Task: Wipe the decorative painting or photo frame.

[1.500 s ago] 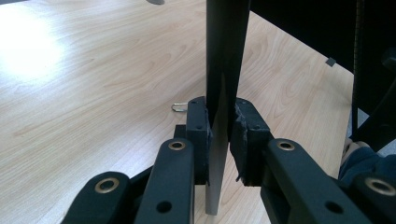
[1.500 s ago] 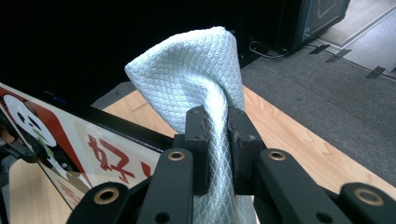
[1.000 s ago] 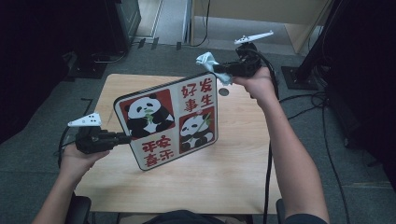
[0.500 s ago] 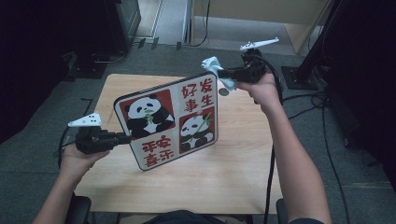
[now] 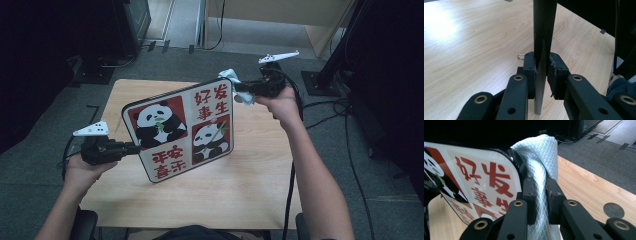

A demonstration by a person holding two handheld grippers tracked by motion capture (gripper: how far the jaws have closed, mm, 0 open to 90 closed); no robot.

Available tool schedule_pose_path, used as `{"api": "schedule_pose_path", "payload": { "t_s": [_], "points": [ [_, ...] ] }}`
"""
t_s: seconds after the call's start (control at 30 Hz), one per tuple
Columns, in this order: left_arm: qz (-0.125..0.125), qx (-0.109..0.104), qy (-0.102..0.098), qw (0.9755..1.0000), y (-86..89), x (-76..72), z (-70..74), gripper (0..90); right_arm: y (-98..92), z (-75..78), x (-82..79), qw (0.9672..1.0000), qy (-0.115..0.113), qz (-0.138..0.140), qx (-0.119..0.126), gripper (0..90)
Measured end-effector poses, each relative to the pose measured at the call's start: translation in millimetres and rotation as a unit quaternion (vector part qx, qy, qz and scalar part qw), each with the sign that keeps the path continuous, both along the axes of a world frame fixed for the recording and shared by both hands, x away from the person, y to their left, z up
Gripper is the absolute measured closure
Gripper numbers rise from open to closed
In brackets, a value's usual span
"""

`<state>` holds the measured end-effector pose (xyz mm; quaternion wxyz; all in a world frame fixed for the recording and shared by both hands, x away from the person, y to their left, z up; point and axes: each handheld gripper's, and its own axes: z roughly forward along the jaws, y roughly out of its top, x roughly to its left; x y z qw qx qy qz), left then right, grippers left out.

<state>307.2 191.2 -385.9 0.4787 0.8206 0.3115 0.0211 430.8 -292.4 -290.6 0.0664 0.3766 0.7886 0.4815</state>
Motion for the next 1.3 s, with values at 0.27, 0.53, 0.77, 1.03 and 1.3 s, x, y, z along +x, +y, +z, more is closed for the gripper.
{"api": "schedule_pose_path", "payload": {
  "t_s": [0.27, 0.53, 0.77, 1.03, 1.3],
  "points": [
    [0.0, 0.002, -0.001, 1.0, 0.1, 0.1, -0.1, 78.1, -0.2, -9.2, -5.9, 1.0, 0.002, 0.001, 0.002, 80.7],
    [0.0, 0.002, 0.0, 1.0, -0.2, -0.2, 0.1, 78.0, -0.8, -15.7, -10.5, 1.0, 0.0, 0.001, 0.006, 80.8],
    [0.001, 0.001, 0.0, 1.0, -0.4, 0.0, 0.0, 77.9, -2.0, -23.0, -14.6, 0.9999, 0.002, -0.002, 0.012, 80.8],
    [0.001, 0.002, 0.0, 1.0, -0.7, -0.5, 0.2, 77.8, -2.1, -30.7, -18.3, 0.9999, 0.002, -0.005, 0.01, 80.7],
    [0.001, 0.001, 0.001, 1.0, -0.8, -0.8, 0.2, 77.9, -3.3, -41.6, -24.4, 0.9999, -0.007, -0.011, 0.003, 80.7]
  ]
}}
